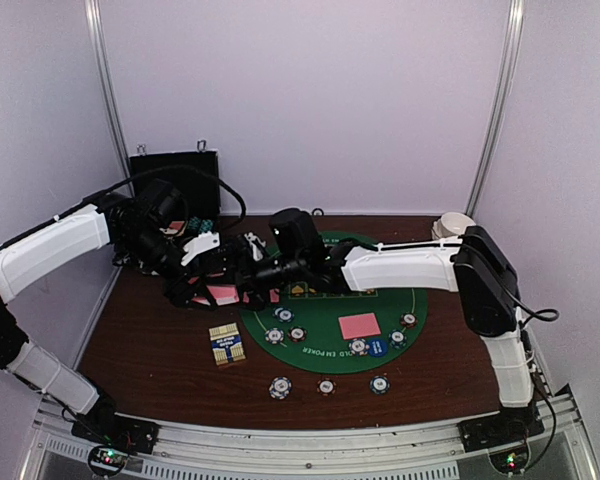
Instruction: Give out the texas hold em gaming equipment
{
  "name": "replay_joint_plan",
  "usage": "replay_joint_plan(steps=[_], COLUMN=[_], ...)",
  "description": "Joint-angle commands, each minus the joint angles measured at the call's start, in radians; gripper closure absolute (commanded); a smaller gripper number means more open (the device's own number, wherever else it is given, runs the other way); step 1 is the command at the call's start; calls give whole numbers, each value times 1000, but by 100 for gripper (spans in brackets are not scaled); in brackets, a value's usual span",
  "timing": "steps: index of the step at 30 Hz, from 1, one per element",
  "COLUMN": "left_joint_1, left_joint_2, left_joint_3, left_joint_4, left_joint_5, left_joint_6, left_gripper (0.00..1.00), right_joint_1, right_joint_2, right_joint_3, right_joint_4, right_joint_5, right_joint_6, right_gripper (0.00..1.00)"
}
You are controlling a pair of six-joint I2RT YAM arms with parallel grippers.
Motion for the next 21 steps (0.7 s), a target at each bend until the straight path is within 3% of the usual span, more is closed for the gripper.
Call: replay_joint_plan(steps=[1, 21], left_joint_1=[7, 6], left_joint_2=[-21, -27], left_joint_3=[30, 27], left_joint_4=[5, 5], left_joint_5=[26, 30], left_joint_6=[10, 11], left_gripper=[100, 100], right_joint_1=[7, -60], right_joint_2=[34, -61], right_joint_3=[39, -78], right_joint_4=[27, -88], right_joint_5=[-17, -24], right_joint_6=[22, -66], right_gripper=[11, 36])
